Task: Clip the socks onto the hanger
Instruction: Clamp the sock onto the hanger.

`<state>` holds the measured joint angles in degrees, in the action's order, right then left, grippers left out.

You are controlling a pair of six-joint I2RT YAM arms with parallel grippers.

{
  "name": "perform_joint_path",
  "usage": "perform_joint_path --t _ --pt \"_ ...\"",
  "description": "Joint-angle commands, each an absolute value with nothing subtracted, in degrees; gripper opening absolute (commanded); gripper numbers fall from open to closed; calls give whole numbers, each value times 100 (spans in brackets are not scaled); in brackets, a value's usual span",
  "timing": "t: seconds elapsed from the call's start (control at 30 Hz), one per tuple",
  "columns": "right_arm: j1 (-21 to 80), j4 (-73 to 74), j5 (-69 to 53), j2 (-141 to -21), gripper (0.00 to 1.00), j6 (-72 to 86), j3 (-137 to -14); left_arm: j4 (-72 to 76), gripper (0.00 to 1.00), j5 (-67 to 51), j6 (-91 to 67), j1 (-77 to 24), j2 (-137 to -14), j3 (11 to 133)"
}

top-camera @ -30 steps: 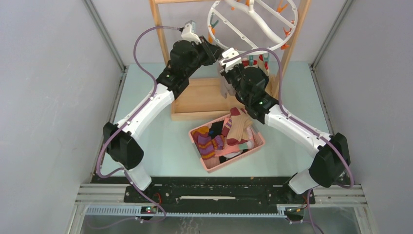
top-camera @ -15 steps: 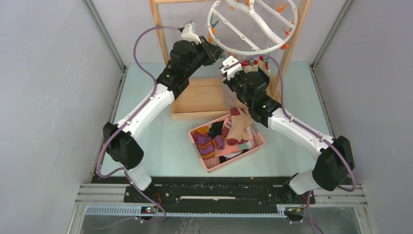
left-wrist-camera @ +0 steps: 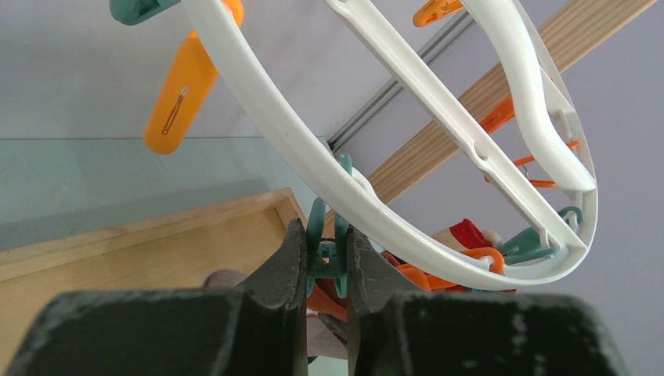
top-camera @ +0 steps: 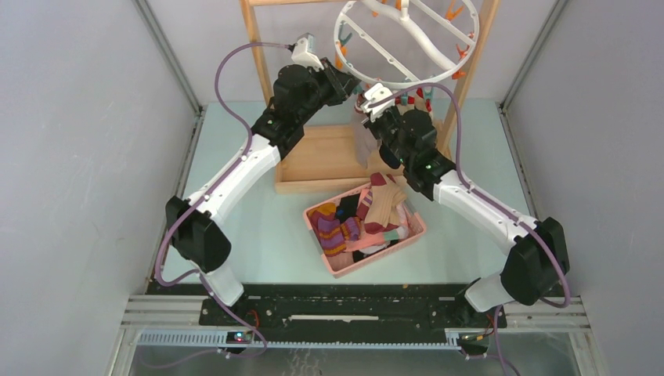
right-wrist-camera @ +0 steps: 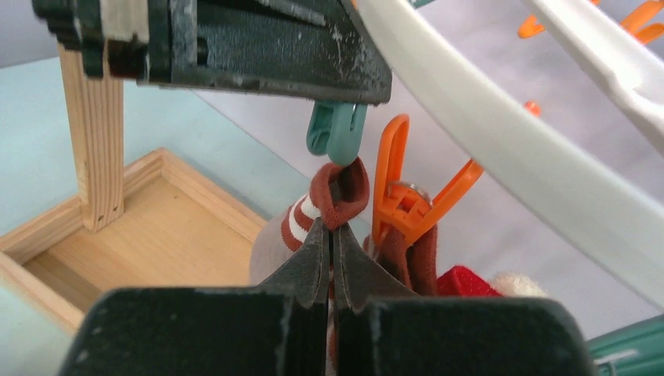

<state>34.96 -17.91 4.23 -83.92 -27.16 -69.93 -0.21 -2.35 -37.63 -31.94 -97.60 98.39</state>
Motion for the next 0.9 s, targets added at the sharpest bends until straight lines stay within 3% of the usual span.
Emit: perform_joint_path --t 0.0,0.87 --pt "3527 -2126 580 -8508 0 -2573 -7393 44 0 -204 -3977 -3138 -9507 10215" --pt "3932 -2402 1218 -8552 0 -2946 -7550 41 0 -174 -4017 -3135 -9622 10204"
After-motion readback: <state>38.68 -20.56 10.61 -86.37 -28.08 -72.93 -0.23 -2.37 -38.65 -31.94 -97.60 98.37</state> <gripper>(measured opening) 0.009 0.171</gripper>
